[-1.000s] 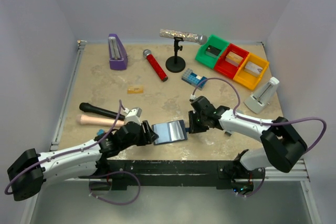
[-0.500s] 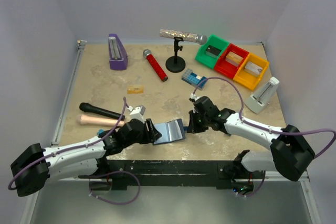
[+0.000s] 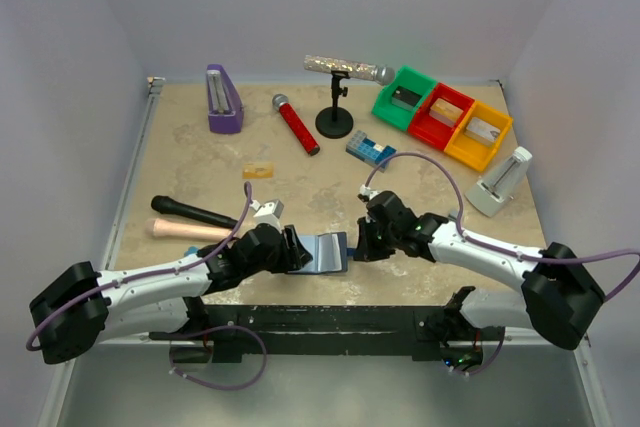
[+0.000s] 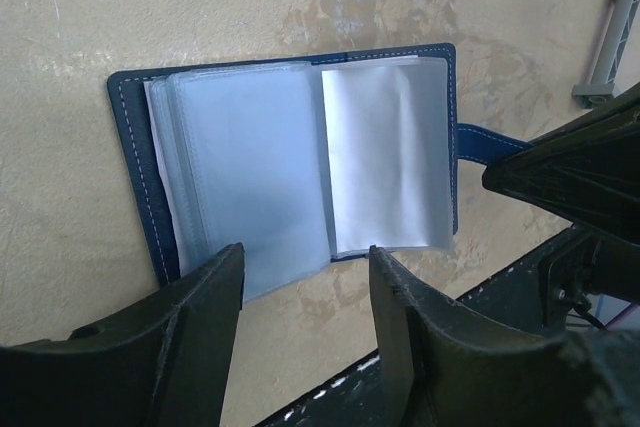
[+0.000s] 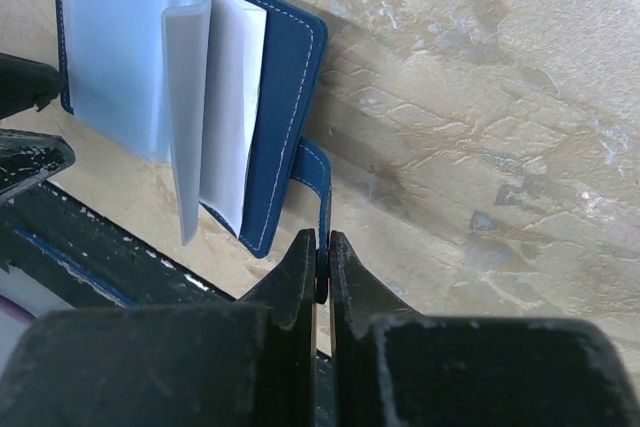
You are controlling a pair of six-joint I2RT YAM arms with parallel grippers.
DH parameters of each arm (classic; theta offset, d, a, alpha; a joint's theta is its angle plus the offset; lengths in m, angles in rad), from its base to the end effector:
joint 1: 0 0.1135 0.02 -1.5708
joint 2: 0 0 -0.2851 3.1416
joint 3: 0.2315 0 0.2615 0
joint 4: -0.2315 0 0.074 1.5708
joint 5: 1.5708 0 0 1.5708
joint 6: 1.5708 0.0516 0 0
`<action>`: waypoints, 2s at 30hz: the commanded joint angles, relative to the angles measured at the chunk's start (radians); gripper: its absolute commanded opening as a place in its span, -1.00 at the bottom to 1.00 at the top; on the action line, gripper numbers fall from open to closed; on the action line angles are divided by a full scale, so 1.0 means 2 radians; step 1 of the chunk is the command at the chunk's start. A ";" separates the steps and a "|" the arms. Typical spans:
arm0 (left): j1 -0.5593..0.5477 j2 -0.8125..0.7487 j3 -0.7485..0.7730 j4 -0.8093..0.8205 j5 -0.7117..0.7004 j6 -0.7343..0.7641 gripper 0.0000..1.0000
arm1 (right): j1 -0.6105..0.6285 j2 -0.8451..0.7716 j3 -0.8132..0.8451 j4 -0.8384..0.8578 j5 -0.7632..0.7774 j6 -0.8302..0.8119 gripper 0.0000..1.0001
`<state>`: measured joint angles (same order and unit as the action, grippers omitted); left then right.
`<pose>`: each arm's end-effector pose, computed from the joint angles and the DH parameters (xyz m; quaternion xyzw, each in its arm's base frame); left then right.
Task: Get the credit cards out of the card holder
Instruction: Remove the credit card from the card holder.
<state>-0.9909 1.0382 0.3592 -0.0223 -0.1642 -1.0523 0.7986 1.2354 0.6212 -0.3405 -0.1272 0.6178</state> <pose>0.1202 -0.1680 0.1654 -0.0623 0.9024 -0.3192 0.2826 0.1635 0.1773 0.1829 -0.1050 0.9454 0.2428 0.1904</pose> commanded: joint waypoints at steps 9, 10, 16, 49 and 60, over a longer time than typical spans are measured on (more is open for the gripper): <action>-0.002 0.003 0.020 -0.026 -0.032 0.002 0.14 | 0.002 -0.003 -0.009 0.019 -0.006 0.009 -1.00; -0.002 0.005 0.019 -0.027 -0.034 -0.002 0.14 | 0.002 -0.003 -0.009 0.020 -0.007 0.009 -1.00; -0.002 0.017 0.018 -0.018 -0.028 -0.004 0.13 | 0.002 0.002 -0.009 0.023 -0.008 0.009 -1.00; -0.002 0.057 0.016 0.104 0.058 0.037 0.06 | 0.002 0.014 -0.007 0.032 -0.025 0.007 -1.00; -0.002 0.058 0.021 0.104 0.062 0.041 0.05 | 0.002 0.016 -0.002 0.028 -0.023 0.005 -1.00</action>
<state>-0.9909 1.1530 0.3649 0.1196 -0.0563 -0.9985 0.7986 1.2575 0.6109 -0.3191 -0.1505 0.6220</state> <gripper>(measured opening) 0.527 0.034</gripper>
